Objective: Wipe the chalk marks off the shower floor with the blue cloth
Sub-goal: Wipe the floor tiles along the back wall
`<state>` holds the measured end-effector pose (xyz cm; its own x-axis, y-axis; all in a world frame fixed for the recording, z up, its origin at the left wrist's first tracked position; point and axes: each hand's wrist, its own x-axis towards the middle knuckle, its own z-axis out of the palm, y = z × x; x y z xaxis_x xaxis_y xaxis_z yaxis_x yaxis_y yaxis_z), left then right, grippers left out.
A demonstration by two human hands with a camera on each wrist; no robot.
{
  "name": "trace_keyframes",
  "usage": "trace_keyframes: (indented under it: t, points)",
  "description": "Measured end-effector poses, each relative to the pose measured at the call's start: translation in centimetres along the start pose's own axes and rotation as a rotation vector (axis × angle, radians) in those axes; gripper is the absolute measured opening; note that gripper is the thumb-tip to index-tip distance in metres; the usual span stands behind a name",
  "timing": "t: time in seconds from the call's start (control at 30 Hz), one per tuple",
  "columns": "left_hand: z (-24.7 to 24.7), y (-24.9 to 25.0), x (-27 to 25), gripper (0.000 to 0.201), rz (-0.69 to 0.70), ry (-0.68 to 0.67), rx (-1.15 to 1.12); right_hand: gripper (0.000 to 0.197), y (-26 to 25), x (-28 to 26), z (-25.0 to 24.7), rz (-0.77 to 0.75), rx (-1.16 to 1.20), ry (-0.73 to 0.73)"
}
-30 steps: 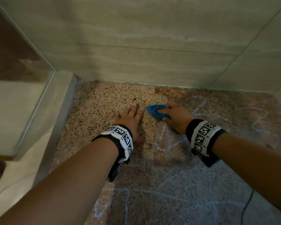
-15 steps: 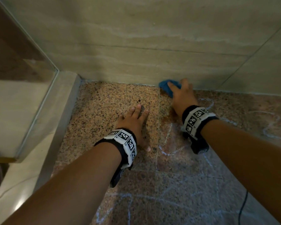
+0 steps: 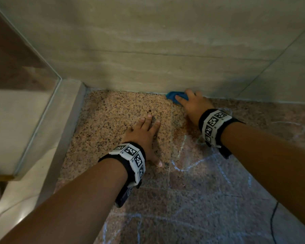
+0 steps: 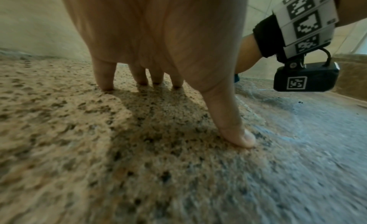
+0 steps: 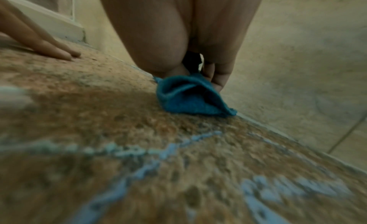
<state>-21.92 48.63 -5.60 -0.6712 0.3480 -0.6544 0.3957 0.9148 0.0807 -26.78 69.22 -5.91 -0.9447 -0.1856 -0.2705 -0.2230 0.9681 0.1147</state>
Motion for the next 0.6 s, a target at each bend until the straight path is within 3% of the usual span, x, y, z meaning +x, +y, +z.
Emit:
trace_keyframes:
  t: [0.6]
  points:
    - [-0.1,0.1,-0.2,0.137,-0.006,-0.006,-0.026,0.056,7.3,-4.2,2.0,0.427,0.139,-0.081]
